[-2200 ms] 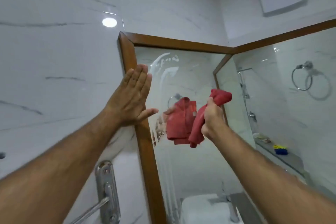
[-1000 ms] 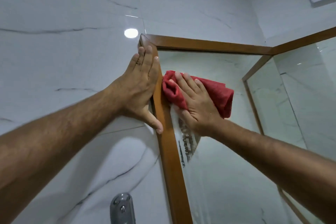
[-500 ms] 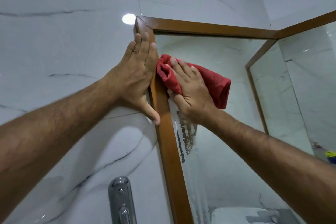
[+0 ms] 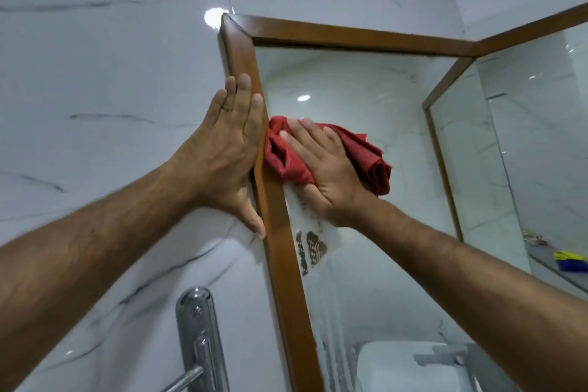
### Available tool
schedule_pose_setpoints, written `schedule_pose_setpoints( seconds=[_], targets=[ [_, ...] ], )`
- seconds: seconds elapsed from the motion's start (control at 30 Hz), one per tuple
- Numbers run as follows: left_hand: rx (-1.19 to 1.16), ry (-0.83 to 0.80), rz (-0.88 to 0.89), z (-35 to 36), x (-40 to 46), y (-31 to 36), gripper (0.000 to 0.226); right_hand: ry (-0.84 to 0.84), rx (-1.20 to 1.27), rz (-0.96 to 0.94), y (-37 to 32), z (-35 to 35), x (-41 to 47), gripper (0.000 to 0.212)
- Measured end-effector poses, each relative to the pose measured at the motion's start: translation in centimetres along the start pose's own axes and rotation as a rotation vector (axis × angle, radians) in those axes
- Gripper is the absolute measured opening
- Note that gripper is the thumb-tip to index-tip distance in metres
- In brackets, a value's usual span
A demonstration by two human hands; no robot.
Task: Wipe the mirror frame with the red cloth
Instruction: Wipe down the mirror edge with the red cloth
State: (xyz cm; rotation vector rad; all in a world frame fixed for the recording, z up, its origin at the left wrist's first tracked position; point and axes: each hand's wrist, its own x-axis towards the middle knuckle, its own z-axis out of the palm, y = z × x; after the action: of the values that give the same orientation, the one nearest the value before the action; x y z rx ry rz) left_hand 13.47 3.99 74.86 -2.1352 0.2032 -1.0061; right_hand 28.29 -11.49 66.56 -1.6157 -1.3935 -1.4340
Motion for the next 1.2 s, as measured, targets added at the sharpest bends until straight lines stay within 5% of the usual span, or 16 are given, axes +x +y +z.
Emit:
schedule_pose_setpoints(
  seconds=[0.3,0.57,0.77,0.9,1.03,1.2],
  targets=[
    [-0.014,-0.012,-0.024,1.7,-2.4,3.9,0.181,0.224,0.037,0.096,-3.8,5.5,-9.0,0.06],
    [-0.02,-0.081,-0.092,1.6,-4.5,6.3,0.182,-0.187,-0.154,-0.44,2.2,2.1,-12.5,0.065],
    [-0.039,-0.065,-0.074,2.8,-5.4,7.1,0.179,0.126,-0.107,0.089,-2.4,3.9,-10.0,0.06],
    [-0.052,-0.038,-0.058,3.4,-5.3,7.5,0.179,0.175,-0.03,0.122,-5.1,6.2,-14.0,0.061],
    [-0.056,-0.078,-0.061,3.9,-6.8,9.3,0.18,0.05,-0.031,-0.029,-5.2,7.0,-20.8,0.06],
    [-0.106,-0.175,-0.126,5.0,-9.1,12.1,0.183,-0.191,-0.145,-0.448,-0.1,4.4,-21.0,0.063]
  ],
)
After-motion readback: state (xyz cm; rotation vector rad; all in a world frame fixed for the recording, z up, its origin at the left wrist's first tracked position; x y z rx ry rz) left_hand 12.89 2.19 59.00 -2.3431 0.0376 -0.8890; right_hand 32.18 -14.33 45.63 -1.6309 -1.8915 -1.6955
